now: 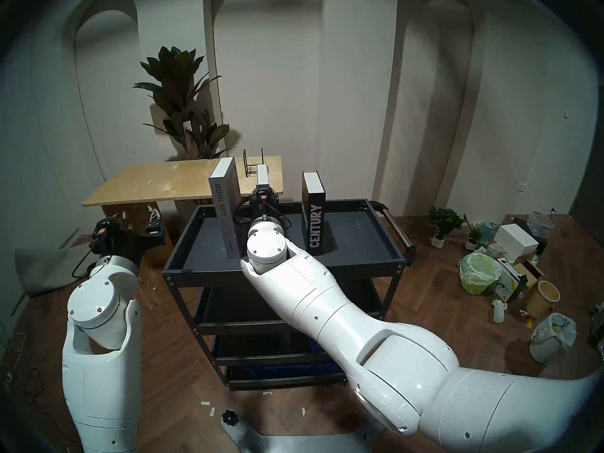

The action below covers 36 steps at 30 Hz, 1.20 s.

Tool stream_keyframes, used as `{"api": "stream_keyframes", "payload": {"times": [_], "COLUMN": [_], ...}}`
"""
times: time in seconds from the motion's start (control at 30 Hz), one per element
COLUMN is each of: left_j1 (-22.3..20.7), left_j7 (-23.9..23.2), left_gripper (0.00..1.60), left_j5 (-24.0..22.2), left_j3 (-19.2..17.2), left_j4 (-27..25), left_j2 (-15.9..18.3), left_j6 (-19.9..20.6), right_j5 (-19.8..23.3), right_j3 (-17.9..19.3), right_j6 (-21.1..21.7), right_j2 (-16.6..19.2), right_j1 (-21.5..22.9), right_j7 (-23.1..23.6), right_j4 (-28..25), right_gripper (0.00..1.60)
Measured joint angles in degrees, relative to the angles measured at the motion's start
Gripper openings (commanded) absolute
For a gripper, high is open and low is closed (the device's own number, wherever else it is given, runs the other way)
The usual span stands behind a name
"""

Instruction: Sort the books onto the shelf by size, largest to the left

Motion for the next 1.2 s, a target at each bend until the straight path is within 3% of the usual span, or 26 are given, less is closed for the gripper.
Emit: {"api": "stream_keyframes", "payload": {"times": [0.13,0.17,0.2,0.3,0.33,0.4,0.43,0.47,0.9,1.2], "left_j1": [0.03,0.05,0.06,0.11,0.12,0.2,0.24,0.28,0.63,0.64], "left_j7": [0.0,0.0,0.0,0.0,0.0,0.0,0.01,0.01,0.03,0.02], "left_gripper": [1.6,1.6,1.6,1.6,1.6,1.6,1.6,1.6,1.6,1.6], "left_j5": [0.01,0.01,0.01,0.02,0.02,0.03,0.04,0.04,0.09,0.22], "left_j3": [0.17,0.21,0.22,0.22,0.22,0.21,0.19,0.16,0.15,0.72], "left_j4": [-0.05,-0.09,-0.1,-0.2,-0.23,-0.36,-0.4,-0.47,-0.65,-0.66], "left_j2": [0.0,0.0,0.0,0.01,0.01,0.01,0.01,0.01,-0.04,-0.05], "left_j6": [0.0,0.0,0.0,0.0,0.0,0.0,0.0,0.0,-0.07,-0.14], "right_j5": [-0.06,-0.08,-0.08,-0.09,-0.09,-0.09,-0.1,-0.1,0.47,2.2], "right_j3": [-0.35,-0.51,-0.56,-0.8,-0.86,-1.11,-1.2,-1.31,-2.27,-1.52], "right_j6": [0.3,0.42,0.45,0.58,0.6,0.71,0.75,0.8,1.4,1.43], "right_j2": [0.35,0.48,0.52,0.69,0.73,0.92,0.99,1.08,2.98,3.97], "right_j1": [-0.32,-0.43,-0.47,-0.6,-0.63,-0.78,-0.86,-0.93,-3.44,-4.06], "right_j7": [-0.16,-0.24,-0.27,-0.39,-0.41,-0.55,-0.6,-0.63,0.02,0.97], "right_j4": [-0.69,-0.94,-1.02,-1.32,-1.39,-1.67,-1.76,-1.88,-2.92,-8.24], "right_gripper": [0.0,0.1,0.48,0.53,0.69,0.83,1.0,1.58,1.6,1.6]}}
